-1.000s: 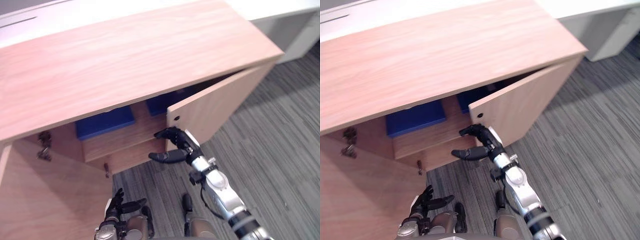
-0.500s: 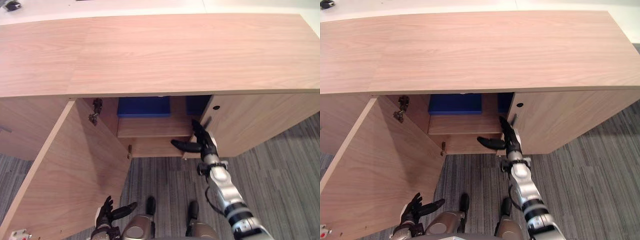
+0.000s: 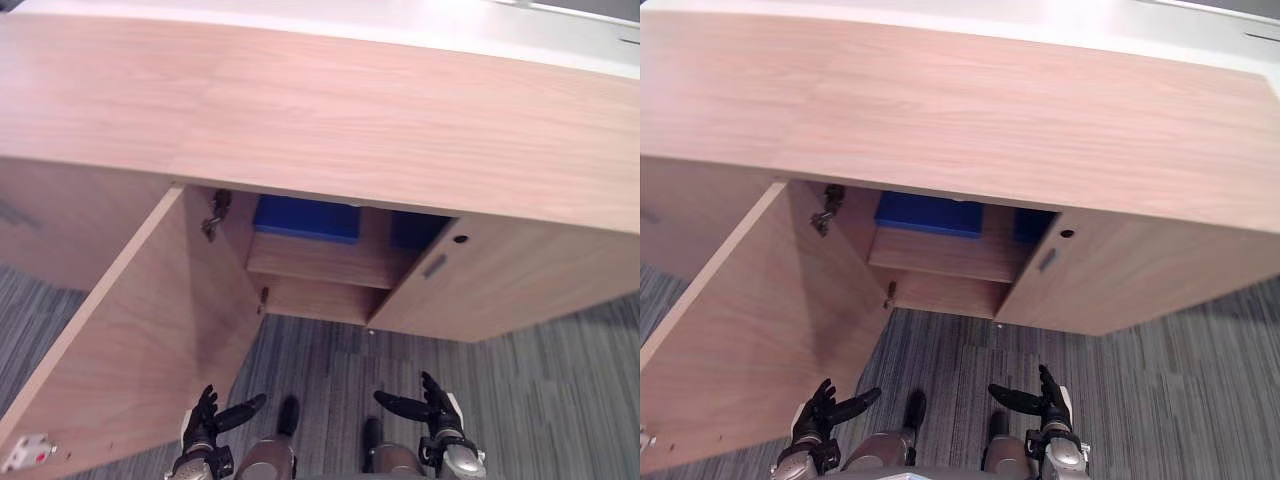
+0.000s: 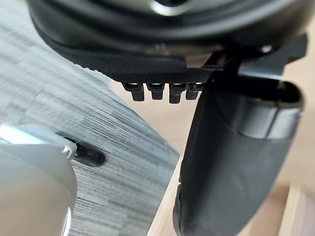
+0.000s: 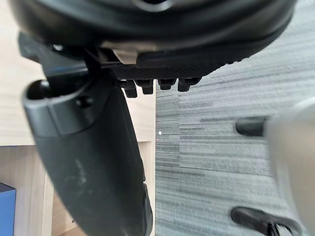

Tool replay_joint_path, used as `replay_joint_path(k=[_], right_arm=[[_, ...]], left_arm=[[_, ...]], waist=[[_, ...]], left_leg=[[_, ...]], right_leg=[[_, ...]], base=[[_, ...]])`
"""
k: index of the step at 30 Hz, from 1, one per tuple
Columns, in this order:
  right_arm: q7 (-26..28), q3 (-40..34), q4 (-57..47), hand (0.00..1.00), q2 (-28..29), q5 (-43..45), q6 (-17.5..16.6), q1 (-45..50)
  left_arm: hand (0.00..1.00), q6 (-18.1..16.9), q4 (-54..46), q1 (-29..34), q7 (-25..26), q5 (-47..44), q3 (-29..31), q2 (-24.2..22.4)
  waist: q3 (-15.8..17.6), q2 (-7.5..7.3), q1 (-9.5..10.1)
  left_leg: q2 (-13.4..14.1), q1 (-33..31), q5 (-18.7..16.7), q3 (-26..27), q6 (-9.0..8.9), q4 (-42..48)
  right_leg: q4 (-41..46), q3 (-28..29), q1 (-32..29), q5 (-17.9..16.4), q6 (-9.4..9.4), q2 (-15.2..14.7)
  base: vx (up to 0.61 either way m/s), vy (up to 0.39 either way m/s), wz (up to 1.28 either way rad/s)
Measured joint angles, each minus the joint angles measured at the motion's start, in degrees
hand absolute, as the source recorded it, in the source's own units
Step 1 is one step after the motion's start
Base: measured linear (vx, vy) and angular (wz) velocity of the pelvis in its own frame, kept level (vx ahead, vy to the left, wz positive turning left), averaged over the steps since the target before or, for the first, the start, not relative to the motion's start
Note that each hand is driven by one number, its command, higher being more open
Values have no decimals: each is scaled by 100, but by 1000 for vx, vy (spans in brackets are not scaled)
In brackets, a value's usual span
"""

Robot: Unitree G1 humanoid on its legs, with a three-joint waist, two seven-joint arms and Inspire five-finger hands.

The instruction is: Walk over to the cabinet, pick up the folder, carry it to the office cabinet, place the folder inside the office cabinet, then close the office cabinet door

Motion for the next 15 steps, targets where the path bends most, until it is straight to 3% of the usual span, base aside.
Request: replay_joint_path(k=[2, 3, 4, 6, 8, 10, 15], right_arm=[[-89, -230, -11, 100, -28, 14, -4, -89], [-102, -307, -39, 100, -22, 28, -6, -109], [-123, -392, -53, 100, 24, 69, -5, -156], [-121, -515, -169, 100, 0, 69, -3, -43], [-115, -568, -362, 100, -178, 69, -17, 195], [-69, -559, -236, 100, -144, 69, 62, 230], [7, -547, -153, 100, -108, 68, 90, 209]], left_arm=[[100, 14, -16, 55, 13, -145, 146, -165], [100, 17, -55, 105, 5, -177, 194, -195], [100, 84, -58, 86, -4, -219, 351, -204], [100, 121, -173, 220, -31, -266, 585, -203], [100, 107, -462, 442, -36, -323, 803, -206], [100, 69, -984, 444, 17, -374, 1056, 186], [100, -24, -2485, 690, 36, -339, 1191, 662]], waist=[[-36, 110, 3], [-62, 149, 3], [-10, 30, -3], [-16, -84, -48], [-233, 289, -53], [-290, 186, -22], [-291, 178, 16]], left_leg=[[71, -60, 280, 459, -22, -186], [187, -70, 46, 964, 142, -176], [259, -292, -413, 1777, 252, 630], [335, -285, -1068, 2403, 266, 1974], [601, 148, -1456, 2344, 46, 1661], [308, 438, -1047, 2113, 197, 725], [99, 676, -802, 1788, 281, 322]], right_leg=[[100, -375, 28, -53, -77, -27], [92, -535, 31, -51, -83, -39], [130, -718, 60, -52, -83, -250], [137, -892, 244, -68, -29, -534], [60, -986, 385, -125, 22, -347], [-93, -881, 402, -91, 31, -346], [-367, -947, 715, 26, 79, -388]], base=[[-129, -34, 88], [-196, 20, 82], [-151, 35, 58], [-76, 33, 59], [-3, 129, 45], [40, 144, 57], [26, 46, 39]])
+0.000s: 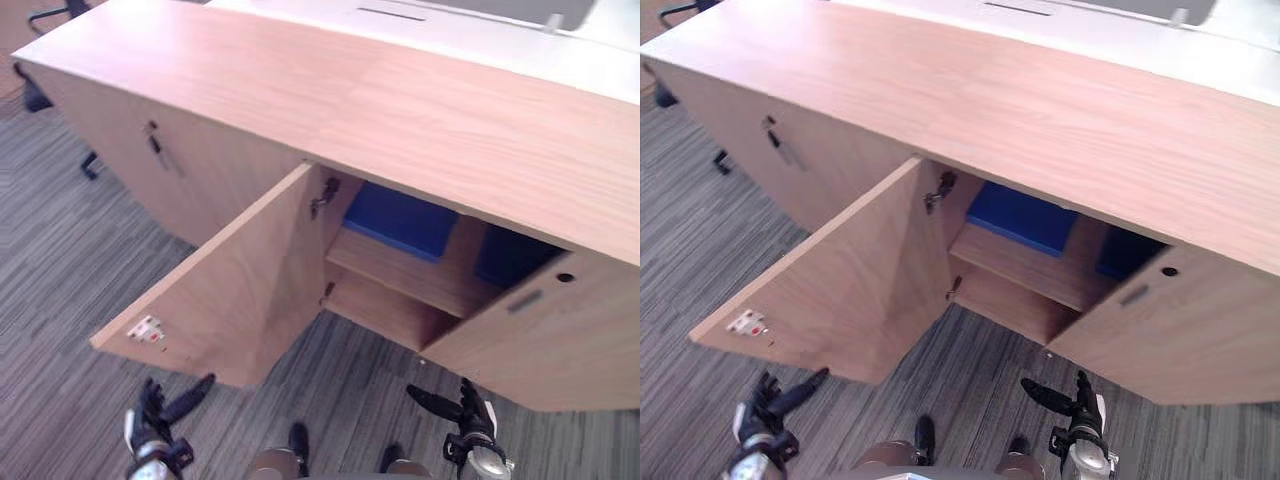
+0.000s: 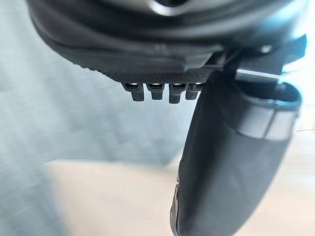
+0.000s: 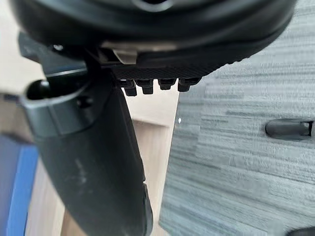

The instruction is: Walk over to the cabinet, pick up the folder, carry it to the office cabinet, place the folder inside the office cabinet, then close the office cabinet door

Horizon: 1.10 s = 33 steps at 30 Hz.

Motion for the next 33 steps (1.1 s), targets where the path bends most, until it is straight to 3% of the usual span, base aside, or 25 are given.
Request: replay_joint_path(k=[4, 8, 20, 25, 29, 31, 33], right_arm=[[70, 9, 11, 100, -5, 2, -45, -9], [156, 9, 215, 100, -21, 3, -43, 19], [321, 5, 476, 100, -15, -2, 2, 12], [307, 4, 475, 100, -12, -10, 2, 2], [252, 115, 420, 100, -33, -22, 11, -40], [185, 196, 431, 100, -37, -31, 55, -60], [158, 408, 431, 100, -22, -81, 71, -175]], left_arm=[[100, -84, -487, 38, -25, 10, -49, 216], [100, -168, -846, -34, -125, 0, -508, 597], [100, -369, -1495, 1069, -369, -209, -1516, 415], [100, -311, -1425, 1376, -495, -195, -2374, 379], [100, -458, -1328, 1485, -447, 214, -3160, 195], [100, -360, -1309, 1349, -454, 258, -3494, 269], [100, -218, -1241, 1039, -443, 424, -4014, 376]], waist=[[-3, 4, 30], [-3, 3, 13], [-8, 14, 104], [5, 46, 87], [34, 135, -34], [68, 156, -87], [99, 170, -300]], left_leg=[[-7, 148, 149, -81, -33, -295], [103, 302, 292, -113, -98, -606], [154, 432, 306, 190, -116, -691], [155, 205, 334, 559, -129, -691], [149, -136, 372, 1006, -125, -689], [99, -249, 373, 1186, -87, -690], [92, -279, 369, 1356, -81, -692]], right_leg=[[-81, -7, 67, -1, -7, 72], [-106, 40, 89, -10, -40, 211], [-148, 644, 32, 56, -129, 278], [-139, 1124, -444, 218, -108, 281], [-134, 1729, -1066, 476, -76, 295], [-117, 1967, -1294, 563, -44, 299], [-108, 2345, -1451, 564, -37, 350]], base=[[14, -25, 8], [25, -67, 0], [-16, 1, -11], [-107, 53, -39], [-125, 69, -59], [-144, 63, -48], [-134, 14, -53]])
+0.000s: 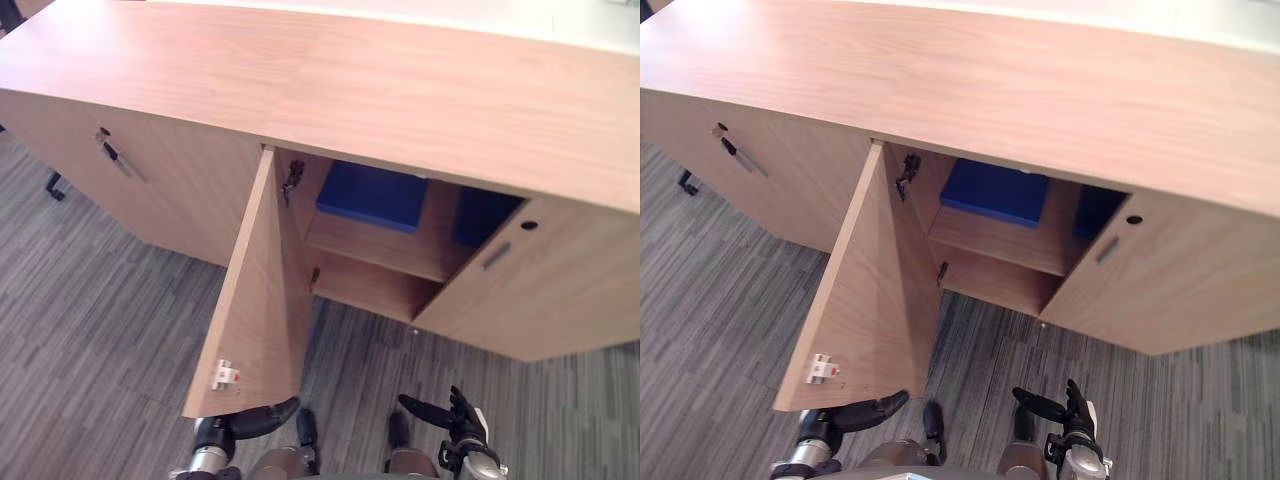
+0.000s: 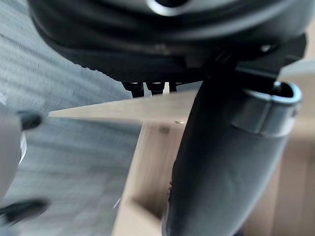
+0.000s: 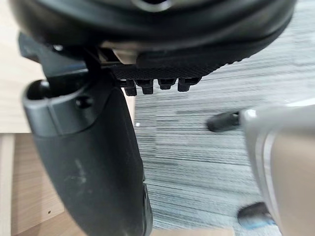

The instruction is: Walk over to the cabinet, pick up the folder, carry it to the office cabinet, place the folder inside the office cabinet, then close the office cabinet door

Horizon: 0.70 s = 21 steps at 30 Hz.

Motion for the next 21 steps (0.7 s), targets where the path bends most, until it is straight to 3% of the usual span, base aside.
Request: replay_joint_path(k=[4, 5, 9, 13, 15, 18, 21], right_arm=[[-43, 383, -105, 100, 56, -52, -5, -86], [-42, 456, -90, 100, 42, -58, 2, -150], [-39, 392, 40, 100, 69, -48, 59, -117], [-3, 396, 51, 100, -17, -59, 68, -96], [38, 368, 52, 100, -25, -58, 72, -82], [101, 275, 64, 100, -14, -55, 87, -89], [136, 175, 59, 100, -34, -46, 85, -101]], left_arm=[[100, 338, 350, -1360, 53, 266, -573, -74], [100, 342, 445, -1835, 62, 482, -553, -158], [100, 319, 479, -3283, 450, 1370, -227, -176], [100, 256, 975, -3977, 682, 1583, 320, -100], [100, 265, 1469, -4294, 796, 1583, 560, 9], [100, 324, 1925, -4417, 805, 1579, 628, 215], [100, 391, 2315, -4520, 757, 1677, 616, 274]], waist=[[40, -49, -309], [58, -39, -392], [121, -136, -686], [118, -134, -731], [116, -135, -784], [108, -119, -790], [107, -116, -807]], left_leg=[[-93, -91, 25, 357, 86, 8], [-26, -99, -3, 532, 117, -34], [-66, 9, 2, 664, 108, -35], [-51, 224, -7, 824, 96, -35], [-37, 279, -18, 780, 78, -33], [28, 374, -18, 755, 78, -5], [133, 496, -27, 560, 64, -5]], right_leg=[[-211, 491, -186, -37, -139, 13], [-306, 608, -176, 6, -296, 57], [-335, 759, -113, 42, -334, 124], [-341, 809, 2, 162, -161, 130], [-342, 796, 59, 400, -86, 144], [-431, 764, 176, 586, 80, 221], [-522, 623, 375, 596, 72, 303]], base=[[-123, 40, -58], [-93, 40, -76], [-53, 40, -39], [49, -7, -27], [93, -55, 10], [158, -87, -2], [138, -91, 6]])
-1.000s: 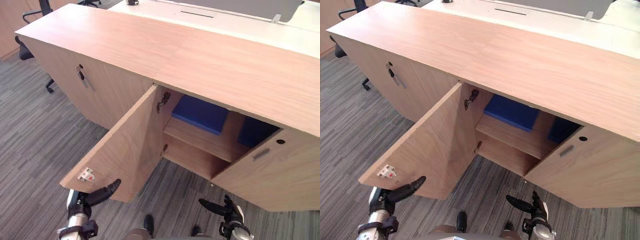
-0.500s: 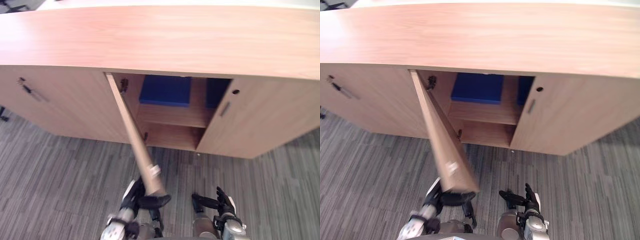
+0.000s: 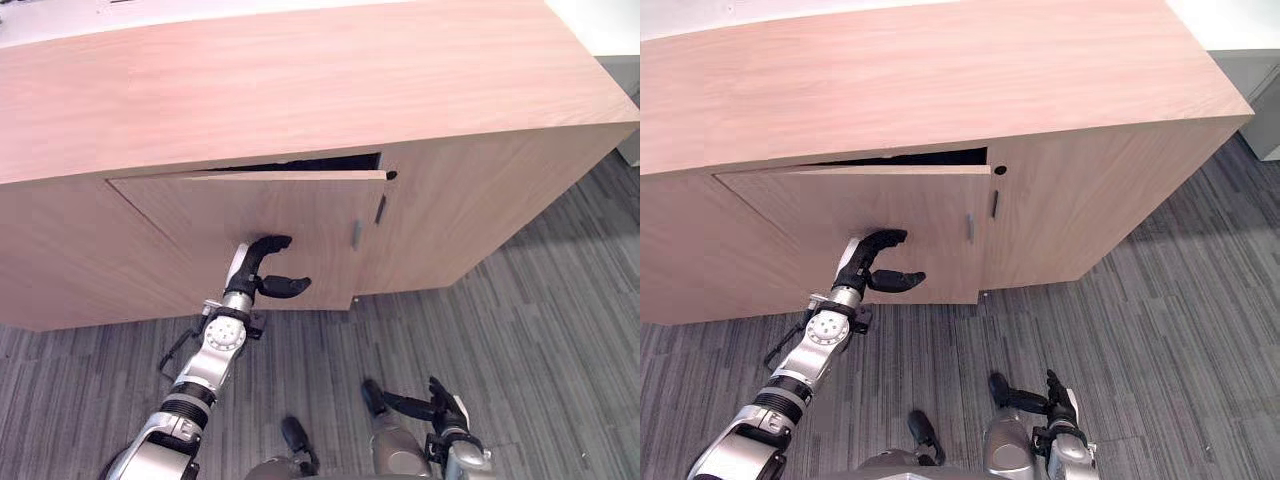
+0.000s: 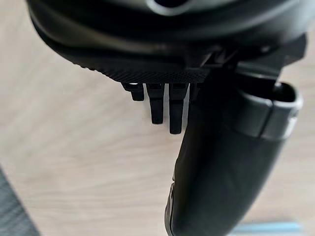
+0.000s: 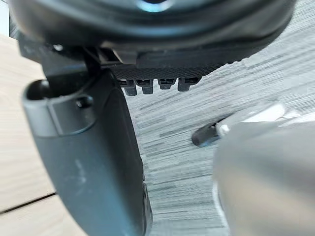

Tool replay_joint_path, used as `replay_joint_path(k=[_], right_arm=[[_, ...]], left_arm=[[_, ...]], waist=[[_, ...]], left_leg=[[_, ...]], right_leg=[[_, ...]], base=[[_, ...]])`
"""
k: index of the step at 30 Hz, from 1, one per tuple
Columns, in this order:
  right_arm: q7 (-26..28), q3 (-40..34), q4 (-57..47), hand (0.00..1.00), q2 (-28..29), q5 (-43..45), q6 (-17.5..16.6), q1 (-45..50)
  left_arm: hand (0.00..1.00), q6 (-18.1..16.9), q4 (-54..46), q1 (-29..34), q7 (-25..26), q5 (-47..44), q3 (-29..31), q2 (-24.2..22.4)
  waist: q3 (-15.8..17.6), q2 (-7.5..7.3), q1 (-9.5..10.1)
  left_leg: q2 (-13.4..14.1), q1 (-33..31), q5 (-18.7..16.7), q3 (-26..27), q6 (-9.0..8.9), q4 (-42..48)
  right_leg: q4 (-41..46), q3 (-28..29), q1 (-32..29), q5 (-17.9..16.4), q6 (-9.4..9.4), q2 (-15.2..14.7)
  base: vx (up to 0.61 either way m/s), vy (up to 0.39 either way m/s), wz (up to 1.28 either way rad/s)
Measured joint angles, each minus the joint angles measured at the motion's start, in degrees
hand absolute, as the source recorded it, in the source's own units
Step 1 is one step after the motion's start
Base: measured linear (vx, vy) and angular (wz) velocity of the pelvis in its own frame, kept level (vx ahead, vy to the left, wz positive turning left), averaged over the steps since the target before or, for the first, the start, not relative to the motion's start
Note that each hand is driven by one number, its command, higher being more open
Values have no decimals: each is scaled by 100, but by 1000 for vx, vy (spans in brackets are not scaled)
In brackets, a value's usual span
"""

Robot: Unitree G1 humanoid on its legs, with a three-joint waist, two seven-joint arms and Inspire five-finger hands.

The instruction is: Walk over to the cabinet, pick up the folder, carry it to the office cabinet, place the folder inside the office cabinet, then close the office cabinet door

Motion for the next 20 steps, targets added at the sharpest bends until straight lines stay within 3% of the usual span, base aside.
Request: replay_joint_path(k=[6, 9, 11, 17, 20], right_arm=[[5, -29, -6, 100, -52, 17, -13, -7], [4, -48, -6, 100, -51, 26, -11, 39], [-21, -260, -11, 100, -43, 56, -11, 47], [-110, -601, -237, 100, -169, 60, -7, 198], [-57, -601, -377, 100, -250, 59, -10, 294]], left_arm=[[100, 48, 176, 181, -121, 51, -7, -101], [100, 32, -85, 860, -133, -170, 113, -254], [100, 22, -204, 1619, -266, -610, 324, -401], [100, 83, -128, 3169, -737, -885, 983, -456], [100, 100, 117, 3442, -794, -841, 1308, -458]], waist=[[-1, 2, -7], [-5, 8, 9], [-12, 19, 130], [-54, 16, 427], [-161, 14, 497]], left_leg=[[51, 115, -26, -221, -40, -3], [56, 187, -22, -341, -48, -31], [61, 193, -15, -364, -62, -34], [68, 182, -49, -513, -126, -34], [54, 170, -57, -644, -128, -33]], right_leg=[[-10, -215, 188, -46, -98, 31], [-4, -344, 311, -103, -179, 27], [3, -365, 317, -164, -244, 28], [77, -509, 351, -319, -139, 14], [75, -626, 404, -375, -123, -14]], base=[[39, -57, 10], [-41, -39, 17], [-56, -44, 4], [-20, -31, 13], [23, -16, 20]])
